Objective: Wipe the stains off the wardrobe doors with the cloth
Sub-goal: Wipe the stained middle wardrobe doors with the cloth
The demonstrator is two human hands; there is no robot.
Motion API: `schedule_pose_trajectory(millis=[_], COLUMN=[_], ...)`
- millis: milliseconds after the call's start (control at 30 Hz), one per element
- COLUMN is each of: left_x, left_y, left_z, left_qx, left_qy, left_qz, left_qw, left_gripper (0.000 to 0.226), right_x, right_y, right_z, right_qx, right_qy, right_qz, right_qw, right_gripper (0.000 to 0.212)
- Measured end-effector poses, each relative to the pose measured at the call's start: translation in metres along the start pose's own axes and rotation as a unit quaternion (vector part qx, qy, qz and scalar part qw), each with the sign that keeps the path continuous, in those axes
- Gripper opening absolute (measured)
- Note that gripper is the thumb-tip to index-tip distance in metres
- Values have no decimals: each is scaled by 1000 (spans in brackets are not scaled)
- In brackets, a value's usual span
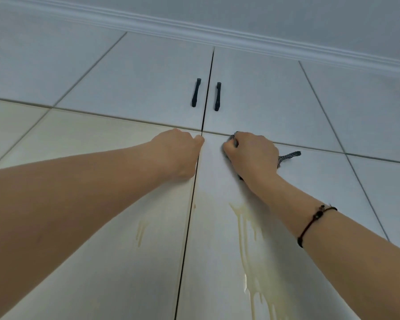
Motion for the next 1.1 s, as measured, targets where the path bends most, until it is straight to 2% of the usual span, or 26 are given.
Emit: schedule_pose_trajectory(millis=[67, 133, 200, 300, 367, 433, 467, 533, 600, 633, 700, 767, 800, 833, 867, 933, 967, 1033, 1100], left_x=[-2, -5, -7, -6, -8, -10, -9, -10, -8, -5, -3, -3, -4, -5, -5, -3, -3, -6, -5], left_y=[-7, -15, -14, 8, 31, 35, 33, 27, 26, 27, 28, 32, 32, 30, 29, 29, 29, 27, 24], left_z=[3, 2, 1, 5, 6, 4, 5, 4, -2, -4, -9, -14, -14, -13, -12, -8, -9, -12, -10], left_qx=[5, -2, -13, -31, -67, -77, -67, -56, -50, -48, -60, -67, -68, -72, -78, -79, -87, -114, -115], left_qy=[3, 6, -1, -15, -30, -29, -25, -19, -24, -19, -4, 0, 2, 4, 5, 12, 17, 24, 31], left_qz=[1, -3, -8, -36, -55, -55, -52, -41, -55, -65, -69, -71, -66, -61, -57, -54, -46, -30, -33], left_qw=[1000, 1000, 1000, 999, 996, 995, 996, 997, 997, 997, 996, 995, 995, 996, 995, 995, 995, 993, 992], left_gripper=[40, 39, 44, 68, 84, 85, 84, 86, 91, 92, 90, 91, 91, 90, 89, 87, 86, 85, 85], right_x=[36, 62, 39, -18, -26, -15, -1, 44, 68, 62, 25, -10, -13, -7, 4, 45, 58, 35, -2], right_y=[-2, -5, -1, 2, -6, -3, -1, 3, -2, -2, 5, -3, -5, -2, 2, 3, 5, 9, 5], right_z=[-46, -72, -48, 32, 52, 18, -9, -70, -86, -71, -29, 9, 11, -1, -26, -86, -99, -78, -28], right_qx=[-15, -39, -22, -6, -2, 1, -7, -27, -38, -32, -4, -2, 4, 13, 9, -15, -21, 0, 4], right_qy=[-122, -211, -181, 3, 74, 46, 5, -132, -218, -217, -136, -13, 16, 10, -31, -178, -222, -204, -84], right_qz=[-10, -19, -31, -18, 11, 11, -2, -30, -37, -47, -76, -44, -25, -22, -27, -66, -91, -108, -81], right_qw=[992, 976, 983, 1000, 997, 999, 1000, 990, 974, 975, 988, 999, 1000, 1000, 999, 982, 971, 973, 993], right_gripper=[26, 28, 31, 29, 27, 27, 27, 28, 30, 29, 28, 28, 27, 25, 23, 22, 24, 26, 28])
Point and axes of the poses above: each hand's wrist, its own x-axis away from the middle knuckle, its own y-axis out of the palm, z = x × y, the point moved 9 cm from there along -x, towards the middle knuckle, and after that the axes turned 10 degrees about -y, right-handed, at the moved point
